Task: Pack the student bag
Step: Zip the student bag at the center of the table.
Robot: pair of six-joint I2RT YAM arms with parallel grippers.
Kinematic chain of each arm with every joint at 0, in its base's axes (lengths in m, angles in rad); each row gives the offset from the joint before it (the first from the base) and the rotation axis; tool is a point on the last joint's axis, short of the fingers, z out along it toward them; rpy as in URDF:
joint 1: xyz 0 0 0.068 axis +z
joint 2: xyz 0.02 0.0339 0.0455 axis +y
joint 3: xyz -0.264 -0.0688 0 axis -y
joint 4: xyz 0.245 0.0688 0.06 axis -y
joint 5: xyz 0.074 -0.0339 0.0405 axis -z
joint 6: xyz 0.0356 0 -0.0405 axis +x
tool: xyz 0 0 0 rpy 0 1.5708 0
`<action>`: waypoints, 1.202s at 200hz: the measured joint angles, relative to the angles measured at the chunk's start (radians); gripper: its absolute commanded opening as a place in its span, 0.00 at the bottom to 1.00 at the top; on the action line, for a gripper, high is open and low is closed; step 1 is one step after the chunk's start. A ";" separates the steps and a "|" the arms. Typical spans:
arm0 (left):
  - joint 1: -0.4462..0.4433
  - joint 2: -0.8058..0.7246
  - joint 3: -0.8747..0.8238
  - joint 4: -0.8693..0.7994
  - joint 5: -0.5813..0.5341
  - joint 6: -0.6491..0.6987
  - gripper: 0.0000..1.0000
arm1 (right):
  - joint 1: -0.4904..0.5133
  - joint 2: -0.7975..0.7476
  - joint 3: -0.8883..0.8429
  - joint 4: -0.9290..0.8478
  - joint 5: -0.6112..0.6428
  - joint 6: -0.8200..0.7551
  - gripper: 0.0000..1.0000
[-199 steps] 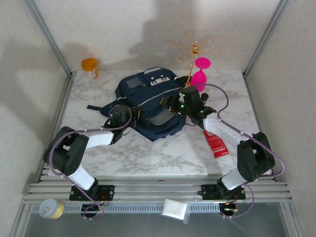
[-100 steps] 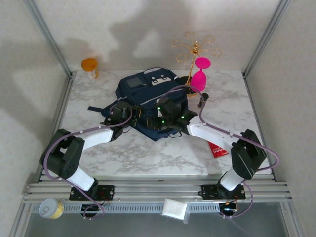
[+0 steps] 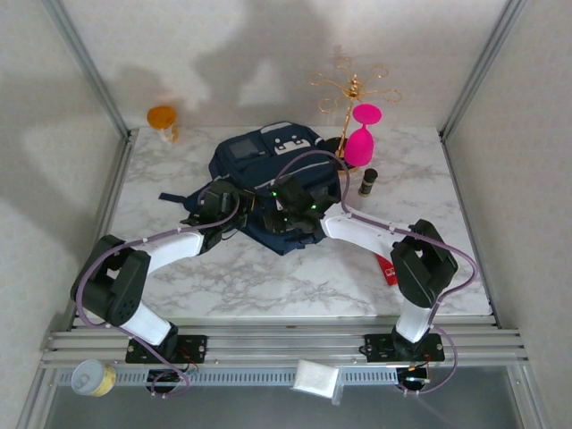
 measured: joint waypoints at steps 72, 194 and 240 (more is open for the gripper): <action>0.001 0.000 0.001 -0.005 -0.016 0.000 0.00 | 0.007 0.041 0.012 0.034 0.008 -0.055 0.31; 0.027 -0.023 0.006 -0.036 -0.006 0.033 0.00 | 0.026 0.001 0.000 0.045 0.041 -0.185 0.00; 0.094 -0.076 0.006 -0.122 0.051 0.098 0.00 | 0.015 -0.129 -0.110 0.046 0.000 -0.185 0.00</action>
